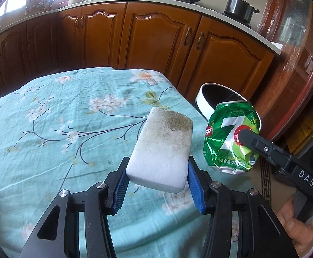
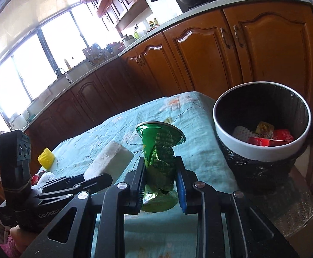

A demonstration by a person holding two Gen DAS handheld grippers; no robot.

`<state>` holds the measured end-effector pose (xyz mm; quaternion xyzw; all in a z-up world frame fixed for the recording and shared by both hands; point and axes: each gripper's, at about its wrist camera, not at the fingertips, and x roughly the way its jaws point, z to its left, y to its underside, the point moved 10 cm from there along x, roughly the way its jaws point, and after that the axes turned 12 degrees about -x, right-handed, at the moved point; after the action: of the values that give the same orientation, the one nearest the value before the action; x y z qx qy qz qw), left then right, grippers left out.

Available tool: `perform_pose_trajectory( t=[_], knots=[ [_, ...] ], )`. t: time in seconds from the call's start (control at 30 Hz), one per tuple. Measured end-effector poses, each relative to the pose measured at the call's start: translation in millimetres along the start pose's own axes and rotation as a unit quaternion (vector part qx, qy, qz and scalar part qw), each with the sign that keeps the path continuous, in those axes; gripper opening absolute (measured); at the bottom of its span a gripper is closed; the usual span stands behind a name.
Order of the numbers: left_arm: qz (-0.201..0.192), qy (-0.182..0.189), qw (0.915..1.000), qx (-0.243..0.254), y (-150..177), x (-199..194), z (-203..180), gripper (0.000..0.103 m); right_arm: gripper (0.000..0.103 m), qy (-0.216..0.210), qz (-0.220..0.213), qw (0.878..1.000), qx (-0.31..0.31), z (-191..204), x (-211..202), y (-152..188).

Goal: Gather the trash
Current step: 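Carry the foam block and can over the bin and open both tools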

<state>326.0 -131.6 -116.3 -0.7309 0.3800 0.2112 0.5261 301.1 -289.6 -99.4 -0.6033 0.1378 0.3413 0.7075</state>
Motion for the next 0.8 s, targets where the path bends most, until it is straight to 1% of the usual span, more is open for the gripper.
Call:
perform_pose_trajectory(
  t=[0.3, 0.57, 0.8],
  knots=[
    [0.000, 0.005, 0.9994, 0.033, -1.3, 2.3, -36.1, 0.049, 0.025, 0.029, -0.024, 0.999, 0.018, -36.5, -28.8, -6.1],
    [0.006, 0.017, 0.9983, 0.056, -5.1, 16.1, -69.3, 0.049, 0.025, 0.054, -0.036, 0.997, 0.034, -67.8, -47.4, -6.2],
    [0.014, 0.027, 0.9970, 0.071, -8.7, 32.5, -89.8, 0.049, 0.025, 0.076, -0.047, 0.995, 0.046, -92.6, -62.8, -8.5]
  ],
)
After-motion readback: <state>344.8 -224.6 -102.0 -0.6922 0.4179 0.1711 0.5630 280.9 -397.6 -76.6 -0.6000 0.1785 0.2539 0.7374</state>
